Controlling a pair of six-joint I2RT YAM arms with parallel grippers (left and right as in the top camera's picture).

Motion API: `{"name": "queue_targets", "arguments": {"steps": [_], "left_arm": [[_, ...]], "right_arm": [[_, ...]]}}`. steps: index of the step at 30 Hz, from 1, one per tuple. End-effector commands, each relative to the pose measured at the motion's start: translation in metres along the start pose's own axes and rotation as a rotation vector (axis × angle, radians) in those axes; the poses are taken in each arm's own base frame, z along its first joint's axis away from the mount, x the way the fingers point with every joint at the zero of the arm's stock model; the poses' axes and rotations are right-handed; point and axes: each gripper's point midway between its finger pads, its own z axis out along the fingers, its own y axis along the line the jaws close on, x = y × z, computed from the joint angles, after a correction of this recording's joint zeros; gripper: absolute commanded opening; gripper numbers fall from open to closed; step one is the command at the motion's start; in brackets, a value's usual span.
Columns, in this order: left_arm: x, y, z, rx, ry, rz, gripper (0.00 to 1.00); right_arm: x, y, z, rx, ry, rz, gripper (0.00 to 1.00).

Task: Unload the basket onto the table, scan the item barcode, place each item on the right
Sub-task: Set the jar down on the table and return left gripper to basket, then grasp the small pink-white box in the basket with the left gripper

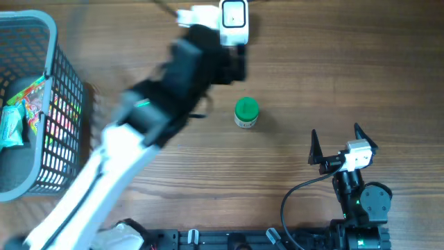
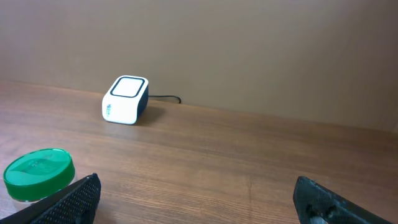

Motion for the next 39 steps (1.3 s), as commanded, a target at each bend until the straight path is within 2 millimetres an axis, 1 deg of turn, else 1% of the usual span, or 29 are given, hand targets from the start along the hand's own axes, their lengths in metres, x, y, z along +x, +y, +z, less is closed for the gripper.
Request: {"name": "queue_targets", "arguments": {"steps": [1, 2, 4, 5, 8, 10, 13, 15, 18, 20, 22, 23, 25, 26, 27, 28, 32, 34, 35, 39], "left_arm": [[-0.038, 0.076, -0.040, -0.173, -0.118, -0.062, 1.00], [-0.044, 0.093, -0.049, -0.208, -0.137, -0.089, 1.00], [-0.055, 0.136, -0.072, -0.304, -0.184, -0.148, 1.00], [-0.059, 0.154, -0.082, -0.346, -0.205, -0.176, 1.00], [-0.069, 0.205, -0.111, -0.470, -0.271, -0.255, 1.00], [-0.072, 0.232, -0.124, -0.531, -0.297, -0.301, 1.00], [-0.068, 0.268, -0.141, -0.614, -0.342, -0.455, 1.00], [-0.065, 0.288, -0.153, -0.669, -0.370, -0.524, 1.00], [-0.062, 0.317, -0.173, -0.752, -0.411, -0.587, 1.00], [-0.059, 0.331, -0.184, -0.794, -0.431, -0.622, 1.00], [-0.053, 0.352, -0.195, -0.852, -0.453, -0.683, 1.00], [-0.050, 0.361, -0.198, -0.875, -0.458, -0.714, 1.00], [-0.040, 0.380, -0.196, -0.917, -0.435, -0.756, 1.00], [-0.034, 0.389, -0.192, -0.932, -0.409, -0.773, 1.00], [-0.023, 0.402, -0.184, -0.955, -0.366, -0.806, 1.00], [-0.014, 0.410, -0.176, -0.962, -0.324, -0.827, 1.00], [0.023, 0.438, -0.128, -0.914, -0.136, -0.914, 1.00], [0.052, 0.457, -0.100, -0.932, -0.011, -0.949, 1.00], [0.062, 0.463, -0.091, -0.939, 0.030, -0.957, 1.00], [0.091, 0.483, -0.063, -0.941, 0.175, -0.891, 1.00]], "right_arm": [[-0.001, -0.002, 0.000, 0.011, -0.005, -0.010, 1.00], [-0.001, -0.002, 0.000, 0.011, -0.005, -0.009, 1.00], [-0.001, -0.002, 0.000, 0.011, -0.005, -0.009, 1.00], [-0.001, -0.002, 0.000, 0.011, -0.005, -0.009, 1.00], [-0.001, -0.002, 0.000, 0.011, -0.005, -0.010, 1.00], [-0.001, -0.002, 0.000, 0.011, -0.004, -0.009, 1.00], [-0.001, -0.002, 0.000, 0.011, -0.005, -0.009, 1.00], [-0.001, -0.002, 0.000, 0.011, -0.005, -0.009, 1.00], [-0.001, -0.002, 0.000, 0.011, -0.005, -0.009, 1.00], [-0.001, -0.002, 0.000, 0.011, -0.005, -0.009, 1.00], [-0.001, -0.002, 0.000, 0.011, -0.005, -0.009, 1.00], [-0.001, -0.002, 0.000, 0.011, -0.005, -0.009, 1.00], [-0.001, -0.002, 0.000, 0.011, -0.005, -0.009, 1.00], [-0.001, -0.002, 0.000, 0.011, -0.005, -0.009, 1.00], [-0.001, -0.002, 0.000, 0.011, -0.004, -0.009, 1.00], [-0.001, -0.002, 0.000, 0.011, -0.005, -0.009, 1.00], [-0.001, -0.002, 0.000, 0.011, -0.005, -0.009, 1.00], [-0.001, -0.002, 0.000, 0.011, -0.005, -0.009, 1.00], [-0.001, -0.002, 0.000, 0.011, -0.005, -0.010, 1.00], [-0.001, -0.002, 0.000, 0.011, -0.005, -0.009, 1.00]]}}
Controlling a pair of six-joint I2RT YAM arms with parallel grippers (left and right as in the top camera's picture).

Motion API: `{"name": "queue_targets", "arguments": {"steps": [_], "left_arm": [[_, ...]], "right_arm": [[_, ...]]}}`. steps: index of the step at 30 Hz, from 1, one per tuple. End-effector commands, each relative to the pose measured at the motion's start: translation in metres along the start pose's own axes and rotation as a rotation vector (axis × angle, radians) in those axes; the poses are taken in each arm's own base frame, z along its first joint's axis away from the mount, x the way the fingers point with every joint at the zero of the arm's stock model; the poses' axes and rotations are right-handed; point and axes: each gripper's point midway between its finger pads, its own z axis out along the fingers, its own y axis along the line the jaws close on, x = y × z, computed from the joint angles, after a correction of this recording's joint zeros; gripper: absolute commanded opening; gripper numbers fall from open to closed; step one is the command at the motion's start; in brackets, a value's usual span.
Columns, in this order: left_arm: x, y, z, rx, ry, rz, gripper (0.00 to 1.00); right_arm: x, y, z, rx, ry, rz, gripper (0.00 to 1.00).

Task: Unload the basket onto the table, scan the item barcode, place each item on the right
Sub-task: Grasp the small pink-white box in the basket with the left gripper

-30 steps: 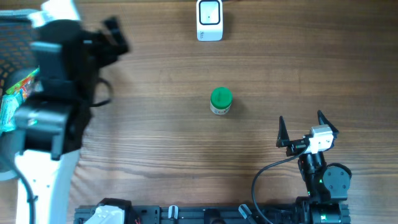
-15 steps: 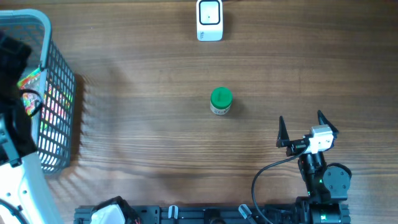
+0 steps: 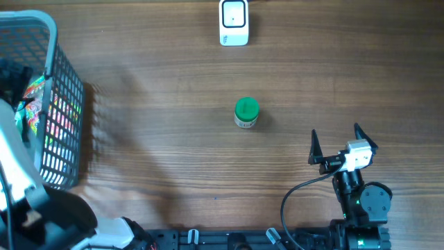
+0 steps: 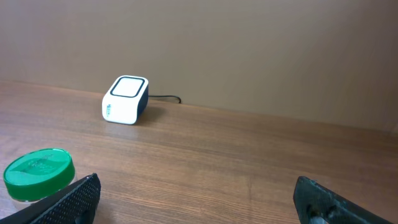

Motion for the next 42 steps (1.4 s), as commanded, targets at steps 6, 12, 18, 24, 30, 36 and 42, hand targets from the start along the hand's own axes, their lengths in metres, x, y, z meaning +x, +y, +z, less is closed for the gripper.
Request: {"name": "queue_targets", "arguments": {"steps": [6, 12, 18, 24, 30, 36, 42], "left_arm": [[0.032, 0.012, 0.070, -0.096, 0.162, 0.094, 1.00], [0.053, 0.021, 0.102, -0.136, 0.253, 0.183, 1.00], [0.064, 0.020, 0.114, -0.119, 0.302, 0.229, 1.00], [0.073, 0.016, 0.122, -0.083, 0.343, 0.302, 1.00], [0.091, 0.021, 0.141, -0.062, 0.416, 0.454, 0.96], [0.096, 0.025, 0.147, -0.066, 0.439, 0.485, 0.76], [0.089, 0.022, 0.140, -0.065, 0.415, 0.486, 0.58]], "right_arm": [[-0.001, -0.002, 0.000, 0.011, -0.005, -0.010, 1.00], [-0.001, -0.002, 0.000, 0.011, -0.005, -0.010, 1.00], [-0.001, -0.002, 0.000, 0.011, -0.005, -0.010, 1.00], [-0.001, -0.002, 0.000, 0.011, -0.005, -0.010, 1.00], [-0.001, -0.002, 0.000, 0.011, -0.005, -0.010, 1.00], [-0.001, -0.002, 0.000, 0.011, -0.005, -0.010, 1.00], [-0.001, -0.002, 0.000, 0.011, -0.005, -0.010, 1.00]]}}
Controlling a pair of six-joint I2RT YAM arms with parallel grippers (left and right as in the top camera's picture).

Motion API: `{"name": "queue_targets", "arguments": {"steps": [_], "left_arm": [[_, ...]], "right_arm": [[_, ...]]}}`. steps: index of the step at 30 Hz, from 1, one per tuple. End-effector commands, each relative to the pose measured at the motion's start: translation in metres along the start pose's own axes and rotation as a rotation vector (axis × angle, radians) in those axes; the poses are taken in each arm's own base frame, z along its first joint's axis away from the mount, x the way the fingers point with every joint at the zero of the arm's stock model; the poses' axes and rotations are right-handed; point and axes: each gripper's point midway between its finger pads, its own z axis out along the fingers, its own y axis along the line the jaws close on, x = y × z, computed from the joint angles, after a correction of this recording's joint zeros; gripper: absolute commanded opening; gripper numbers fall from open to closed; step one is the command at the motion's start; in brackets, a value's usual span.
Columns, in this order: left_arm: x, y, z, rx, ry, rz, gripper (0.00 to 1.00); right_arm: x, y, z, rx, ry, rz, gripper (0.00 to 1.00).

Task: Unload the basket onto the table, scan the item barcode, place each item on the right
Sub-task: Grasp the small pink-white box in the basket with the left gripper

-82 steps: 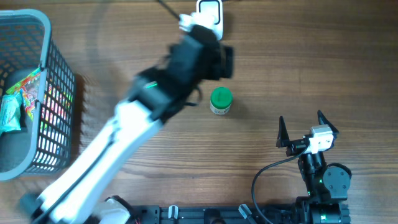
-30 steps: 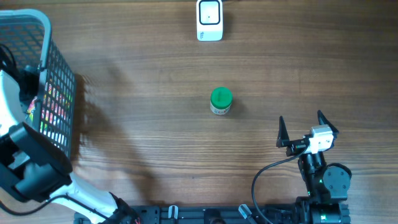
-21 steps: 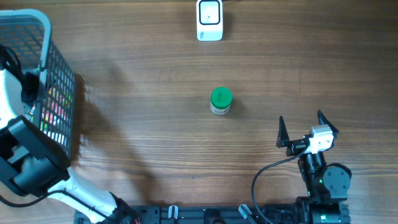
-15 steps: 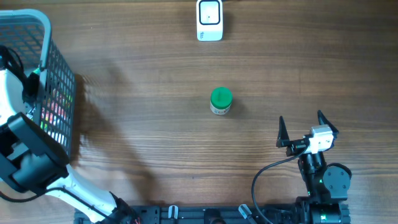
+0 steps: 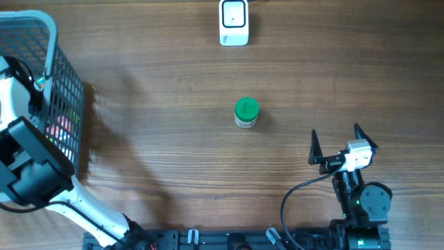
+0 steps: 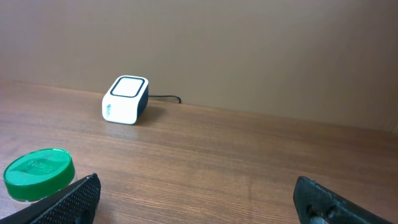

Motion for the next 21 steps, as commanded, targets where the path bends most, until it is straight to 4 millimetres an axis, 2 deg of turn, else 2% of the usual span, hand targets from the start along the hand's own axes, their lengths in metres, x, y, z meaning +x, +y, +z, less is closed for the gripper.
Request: {"name": "queue_targets", "arguments": {"steps": [1, 3, 7, 9, 11, 12, 13, 14, 15, 16, 21], "left_arm": [[-0.004, 0.002, -0.008, -0.006, -0.014, 0.013, 0.55], [-0.011, 0.002, -0.023, -0.004, -0.043, 0.012, 0.50], [-0.022, 0.000, -0.055, 0.007, -0.097, 0.011, 0.48], [-0.027, -0.001, -0.074, 0.015, -0.141, 0.010, 0.43], [-0.028, -0.001, -0.084, 0.019, -0.161, 0.009, 0.30], [-0.028, -0.001, -0.087, 0.020, -0.167, 0.009, 0.31], [-0.027, -0.001, -0.089, 0.021, -0.166, 0.008, 0.47], [-0.024, 0.000, -0.089, 0.020, -0.158, 0.004, 0.71], [-0.021, 0.000, -0.089, 0.021, -0.146, 0.006, 0.82], [-0.018, 0.000, -0.086, 0.017, -0.130, 0.015, 0.85], [0.000, 0.004, -0.065, 0.001, -0.070, 0.142, 0.89]], "right_arm": [[-0.001, -0.002, 0.000, 0.011, -0.005, -0.010, 1.00], [-0.001, -0.002, 0.000, 0.011, -0.005, -0.010, 1.00], [-0.001, -0.002, 0.000, 0.011, -0.005, -0.010, 1.00], [-0.001, -0.002, 0.000, 0.011, -0.005, -0.010, 1.00], [-0.001, -0.002, 0.000, 0.011, -0.004, -0.010, 1.00], [-0.001, -0.002, 0.000, 0.011, -0.005, -0.010, 1.00], [-0.001, -0.002, 0.000, 0.011, -0.005, -0.010, 1.00], [-0.001, -0.002, 0.000, 0.011, -0.005, -0.010, 1.00], [-0.001, -0.002, 0.000, 0.011, -0.005, -0.010, 1.00], [-0.001, -0.002, 0.000, 0.011, -0.005, -0.010, 1.00], [-0.001, -0.002, 0.000, 0.011, -0.005, -0.010, 1.00]]}}
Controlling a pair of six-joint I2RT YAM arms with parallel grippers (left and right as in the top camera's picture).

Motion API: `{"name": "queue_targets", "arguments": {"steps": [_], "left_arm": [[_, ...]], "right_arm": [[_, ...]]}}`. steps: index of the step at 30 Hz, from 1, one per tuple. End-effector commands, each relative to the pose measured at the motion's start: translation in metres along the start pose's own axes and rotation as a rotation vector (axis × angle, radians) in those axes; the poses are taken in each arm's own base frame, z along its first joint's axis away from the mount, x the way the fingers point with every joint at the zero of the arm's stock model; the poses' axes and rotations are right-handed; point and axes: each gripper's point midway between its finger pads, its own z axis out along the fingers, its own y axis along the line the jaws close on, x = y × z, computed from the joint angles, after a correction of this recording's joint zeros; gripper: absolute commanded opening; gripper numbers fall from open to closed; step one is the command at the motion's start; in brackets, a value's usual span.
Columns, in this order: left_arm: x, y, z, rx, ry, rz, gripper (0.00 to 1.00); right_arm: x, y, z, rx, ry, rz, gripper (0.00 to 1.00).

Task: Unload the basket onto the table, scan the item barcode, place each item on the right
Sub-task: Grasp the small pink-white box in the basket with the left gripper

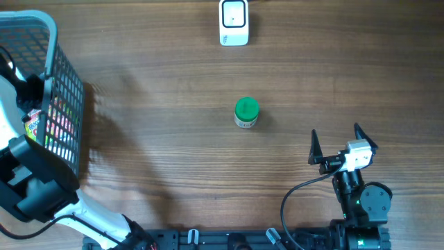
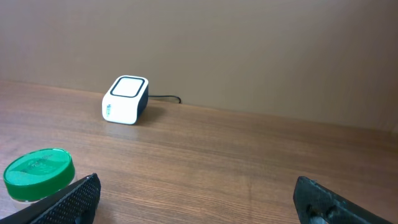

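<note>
A white barcode scanner [image 1: 234, 22] with a dark window sits at the table's far edge, also in the right wrist view as the scanner [image 2: 126, 99]. A small green-lidded jar [image 1: 246, 112] stands at mid-table; its lid [image 2: 38, 174] shows low on the left. My left arm [image 1: 28, 173] reaches along the far left into the grey basket [image 1: 66, 90]. Its gripper [image 1: 31, 90] is a dark shape among the packets, and its jaws cannot be made out. My right gripper [image 1: 338, 142] rests open at the front right with nothing between its fingers [image 2: 68, 202].
The basket holds colourful packets [image 1: 35, 125]. The scanner's cable [image 2: 166, 98] runs off behind it toward the back wall. Bare wood lies between the jar and the right gripper.
My left arm has shifted a little nearer within the basket, and a colourful packet now shows beside its wrist. The jar, the scanner and the right arm have not moved.
My left arm first stretched across mid-table close to the scanner, with the green jar standing on the wood. Then it was back at the far left by the basket. After that it was over the basket, and now it reaches into it. The right arm stayed still throughout.
</note>
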Motion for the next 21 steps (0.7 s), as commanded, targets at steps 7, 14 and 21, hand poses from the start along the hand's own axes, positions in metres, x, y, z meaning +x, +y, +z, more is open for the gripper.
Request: {"name": "queue_targets", "arguments": {"steps": [7, 14, 21], "left_arm": [[0.029, 0.005, 0.027, -0.010, 0.068, 0.087, 0.79], [0.039, 0.005, 0.038, -0.007, 0.089, 0.087, 0.78], [0.059, 0.005, 0.064, 0.001, 0.164, 0.086, 0.77]], "right_arm": [[-0.001, -0.002, 0.000, 0.011, -0.005, -0.010, 1.00], [-0.001, -0.002, 0.000, 0.011, -0.005, -0.010, 1.00], [-0.001, -0.002, 0.000, 0.011, -0.004, -0.010, 1.00]]}}
